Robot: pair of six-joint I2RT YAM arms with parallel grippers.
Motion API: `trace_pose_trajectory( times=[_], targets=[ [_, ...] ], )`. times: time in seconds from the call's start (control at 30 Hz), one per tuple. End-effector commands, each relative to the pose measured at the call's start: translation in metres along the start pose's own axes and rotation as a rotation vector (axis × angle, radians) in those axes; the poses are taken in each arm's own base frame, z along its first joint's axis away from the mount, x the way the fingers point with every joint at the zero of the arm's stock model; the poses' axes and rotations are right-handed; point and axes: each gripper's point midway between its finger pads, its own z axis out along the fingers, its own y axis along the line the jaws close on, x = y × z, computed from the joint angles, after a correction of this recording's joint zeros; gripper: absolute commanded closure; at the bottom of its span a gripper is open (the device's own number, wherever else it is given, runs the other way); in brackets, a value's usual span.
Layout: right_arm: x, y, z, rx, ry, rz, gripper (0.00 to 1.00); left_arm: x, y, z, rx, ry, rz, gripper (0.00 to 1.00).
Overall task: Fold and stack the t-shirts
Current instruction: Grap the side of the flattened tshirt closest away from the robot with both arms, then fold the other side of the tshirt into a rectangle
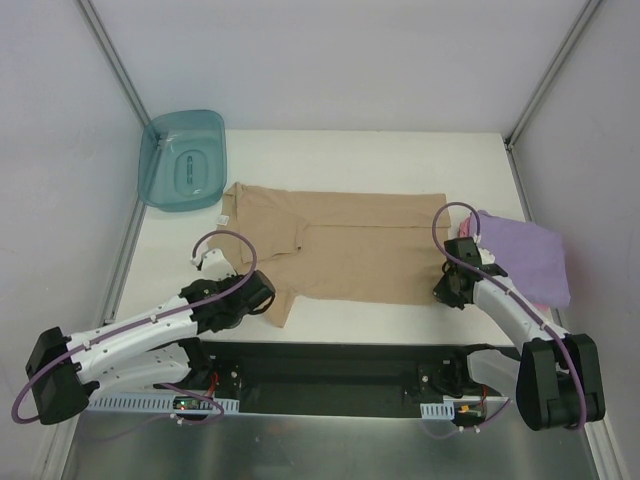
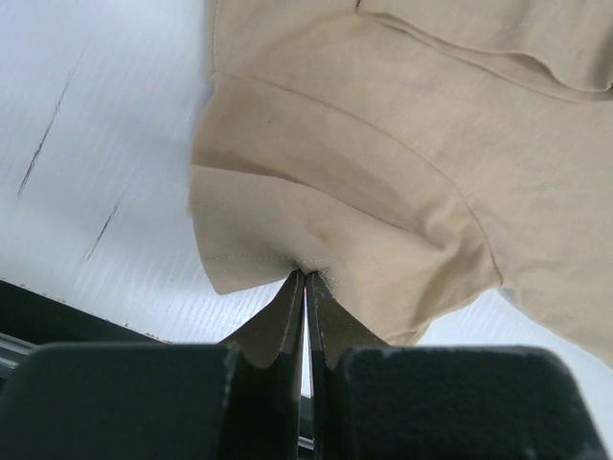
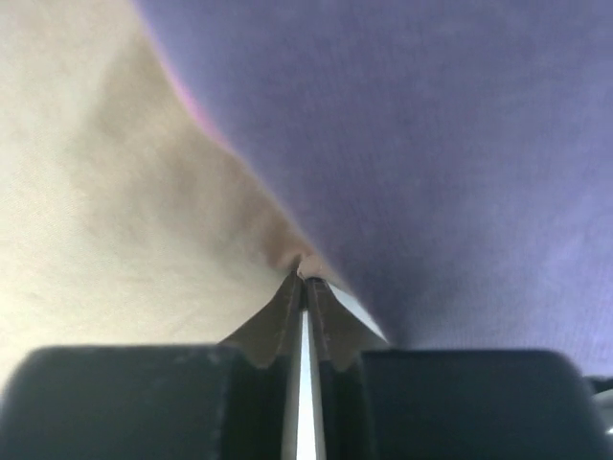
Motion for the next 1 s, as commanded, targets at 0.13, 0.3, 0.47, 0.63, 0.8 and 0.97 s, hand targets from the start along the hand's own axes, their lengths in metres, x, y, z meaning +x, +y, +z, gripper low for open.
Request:
trace_pose_trajectory(
  times=[0.13, 0.3, 0.47, 0.63, 0.8, 0.97],
  targets=[
    [-0.045, 0.039, -0.023, -0.117, -0.091, -0.057, 0.99, -0.045, -0.021, -0.003, -0.015, -0.13, -0.031, 1.0],
    [-0.063, 0.051, -0.032, -0.132, -0.119, -0.081, 0.99, -0.073, -0.05, 0.0, 0.01, -0.166, 0.001, 1.0],
    [-0.093, 0.061, -0.045, -0.098, -0.166, -0.093, 0.99, -0.104, -0.072, 0.01, 0.041, -0.175, 0.006, 1.0],
    [-0.111, 0.075, -0.046, -0.089, -0.172, -0.086, 0.99, -0.138, -0.093, 0.026, 0.056, -0.214, -0.01, 1.0],
    [-0.133, 0.089, -0.039, -0.067, -0.177, -0.068, 0.99, -0.169, -0.109, 0.047, 0.035, -0.218, 0.008, 1.0],
    [-0.15, 0.1, -0.027, -0.045, -0.16, -0.064, 0.99, -0.197, -0.125, 0.071, 0.022, -0.207, 0.023, 1.0]
  ],
)
